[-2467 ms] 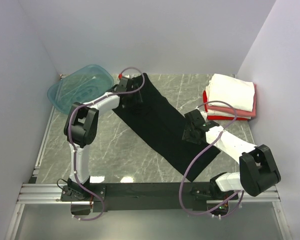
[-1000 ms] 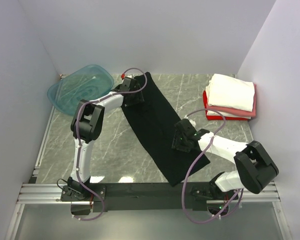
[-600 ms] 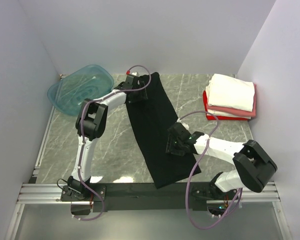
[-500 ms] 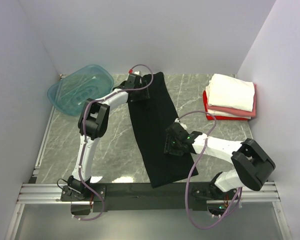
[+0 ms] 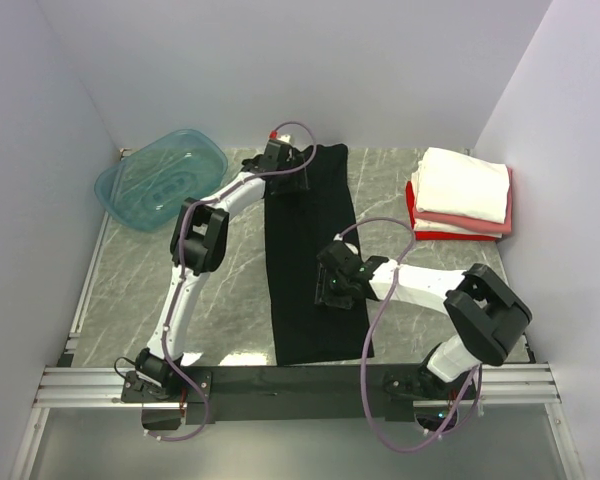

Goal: Fold and stack the t-shirts
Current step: Fold the tshirt

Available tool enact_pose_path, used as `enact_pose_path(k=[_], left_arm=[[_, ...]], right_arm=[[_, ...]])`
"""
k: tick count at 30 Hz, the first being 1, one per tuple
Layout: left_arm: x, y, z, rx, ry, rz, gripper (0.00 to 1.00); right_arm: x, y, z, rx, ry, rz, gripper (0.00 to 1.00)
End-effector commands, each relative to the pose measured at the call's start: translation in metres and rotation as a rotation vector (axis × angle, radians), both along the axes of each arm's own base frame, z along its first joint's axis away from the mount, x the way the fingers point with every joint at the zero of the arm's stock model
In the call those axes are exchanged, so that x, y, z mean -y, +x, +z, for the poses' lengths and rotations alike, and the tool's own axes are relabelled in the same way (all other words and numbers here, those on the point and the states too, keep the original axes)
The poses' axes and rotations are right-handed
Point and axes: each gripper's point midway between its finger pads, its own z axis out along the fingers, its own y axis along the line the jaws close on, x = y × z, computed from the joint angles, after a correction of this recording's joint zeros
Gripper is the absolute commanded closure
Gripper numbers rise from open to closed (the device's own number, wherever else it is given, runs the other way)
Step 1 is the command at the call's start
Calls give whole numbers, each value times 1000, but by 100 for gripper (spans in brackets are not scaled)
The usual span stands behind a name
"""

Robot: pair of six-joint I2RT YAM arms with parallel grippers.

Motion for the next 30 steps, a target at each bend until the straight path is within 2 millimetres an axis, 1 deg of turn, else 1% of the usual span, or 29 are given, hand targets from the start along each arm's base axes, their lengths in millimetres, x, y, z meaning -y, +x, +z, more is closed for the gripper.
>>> enact_pose_path(k=[1, 2, 4, 5, 6, 7, 8, 9, 10, 11, 12, 13, 14, 15, 16, 17, 18, 19, 20, 21, 22, 23, 24, 25, 26, 27, 28, 29, 30], left_arm=[[-24, 0, -43, -78, 96, 29, 27], [-27, 0, -45, -89, 103, 32, 27], [-27, -1, -40, -75, 103, 25, 26], [-23, 4, -18, -23, 74, 21, 26], [-25, -5, -23, -38, 76, 19, 26], [-24, -8, -15, -27, 64, 15, 26], [-25, -9, -5, -13, 54, 16, 26], [-23, -14, 17, 19, 37, 15, 25], [-23, -17, 30, 39, 35, 19, 25], [-23, -20, 68, 97, 13, 22, 24], [-19, -32, 71, 101, 12, 15, 24], [-18, -40, 86, 128, -3, 9, 23], [-25, -46, 128, 206, -13, 46, 23], [-26, -67, 114, 175, -2, 45, 22], [-26, -75, 126, 206, -22, 51, 21], [-33, -88, 157, 256, -46, 77, 21], [-35, -112, 134, 201, -40, 84, 21], [-37, -124, 136, 204, -55, 91, 21], [-40, -142, 158, 241, -92, 100, 21], [-44, -172, 122, 170, -75, 109, 21], [-43, -187, 117, 165, -89, 107, 21], [-44, -207, 121, 167, -108, 101, 21], [-43, -238, 89, 103, -82, 94, 21], [-41, -254, 80, 84, -81, 91, 21], [-43, -270, 77, 67, -84, 93, 21], [-41, -299, 54, 6, -72, 82, 21], [-42, -312, 46, -10, -67, 86, 22], [-41, -325, 47, -14, -83, 78, 22], [-41, -349, 31, -62, -68, 64, 22]], right_arm=[[-5, -5, -5, -29, -13, 20, 49], [-7, -3, -5, -26, -12, 22, 49], [-7, -2, -5, -20, -17, 20, 49], [-6, 0, -4, -9, -24, 16, 49], [-6, 2, 1, 4, -17, 14, 49], [-4, 1, 3, 8, -19, 20, 49], [-2, 5, 8, 36, -32, 17, 49], [2, 10, 18, 78, -36, 13, 49], [8, 9, 22, 89, -54, 8, 49], [13, 9, 26, 104, -64, 2, 49], [18, 13, 38, 150, -63, -12, 49], [22, 12, 42, 163, -66, -18, 49], [29, 9, 49, 181, -65, -27, 48], [34, 8, 52, 193, -68, -36, 48], [37, 5, 53, 198, -62, -35, 48], [43, -1, 53, 200, -60, -34, 47], [46, -4, 52, 200, -57, -38, 47], [48, -10, 50, 192, -54, -43, 46], [56, -17, 46, 186, -59, -47, 46], [60, -21, 43, 175, -60, -66, 46], [64, -28, 39, 162, -72, -62, 46], [72, -35, 33, 153, -85, -71, 46], [76, -40, 30, 136, -90, -95, 46], [81, -45, 27, 127, -104, -104, 46], [89, -56, 21, 113, -138, -97, 46], [91, -62, 18, 95, -143, -116, 46], [96, -68, 15, 78, -159, -118, 46], [98, -76, 12, 71, -161, -108, 46], [100, -80, 11, 63, -157, -125, 46]])
